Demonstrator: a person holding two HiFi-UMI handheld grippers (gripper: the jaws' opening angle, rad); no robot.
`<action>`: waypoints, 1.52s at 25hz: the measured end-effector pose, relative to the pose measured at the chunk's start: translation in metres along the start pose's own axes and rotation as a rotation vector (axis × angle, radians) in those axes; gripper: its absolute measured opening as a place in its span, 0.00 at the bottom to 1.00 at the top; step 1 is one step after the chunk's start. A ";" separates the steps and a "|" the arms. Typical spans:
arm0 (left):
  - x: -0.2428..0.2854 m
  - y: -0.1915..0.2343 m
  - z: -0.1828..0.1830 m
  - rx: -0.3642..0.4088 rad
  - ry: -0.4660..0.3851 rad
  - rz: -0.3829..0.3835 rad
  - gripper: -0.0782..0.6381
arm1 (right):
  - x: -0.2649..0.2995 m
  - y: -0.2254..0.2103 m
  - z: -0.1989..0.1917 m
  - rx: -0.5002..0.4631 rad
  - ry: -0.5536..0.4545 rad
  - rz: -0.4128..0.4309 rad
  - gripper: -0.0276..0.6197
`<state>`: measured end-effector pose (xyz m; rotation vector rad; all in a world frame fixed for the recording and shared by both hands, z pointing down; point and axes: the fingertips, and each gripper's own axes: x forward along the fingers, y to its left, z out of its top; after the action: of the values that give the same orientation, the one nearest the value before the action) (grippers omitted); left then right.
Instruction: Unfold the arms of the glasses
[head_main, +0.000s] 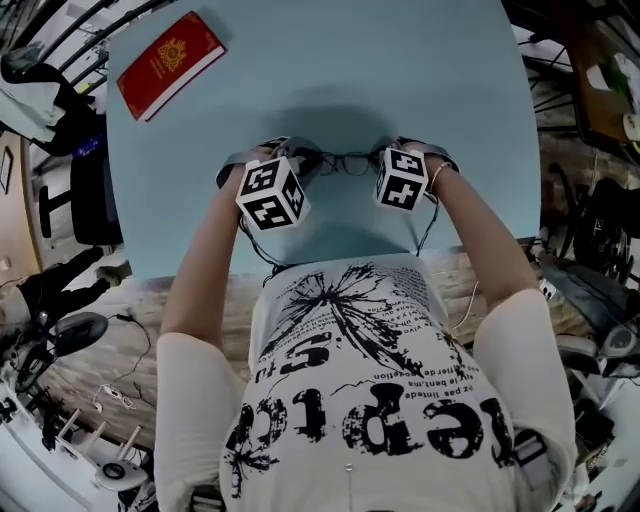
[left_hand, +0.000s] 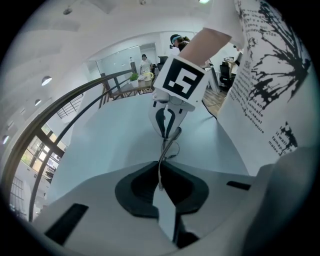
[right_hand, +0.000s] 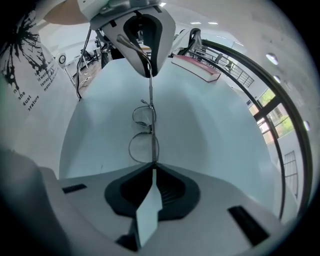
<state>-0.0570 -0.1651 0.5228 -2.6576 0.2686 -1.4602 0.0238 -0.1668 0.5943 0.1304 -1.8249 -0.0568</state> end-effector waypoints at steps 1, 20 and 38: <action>-0.003 0.000 -0.003 -0.010 -0.001 0.002 0.15 | 0.000 0.000 0.000 0.004 0.002 -0.004 0.10; -0.026 -0.004 -0.036 -0.070 -0.048 0.037 0.15 | -0.016 0.003 0.016 0.043 -0.021 -0.017 0.25; -0.029 0.003 -0.042 -0.108 -0.060 0.030 0.15 | 0.026 0.005 0.106 -0.117 0.023 0.020 0.14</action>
<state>-0.1077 -0.1625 0.5212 -2.7631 0.3902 -1.3924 -0.0850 -0.1683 0.5926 0.0299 -1.7950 -0.1474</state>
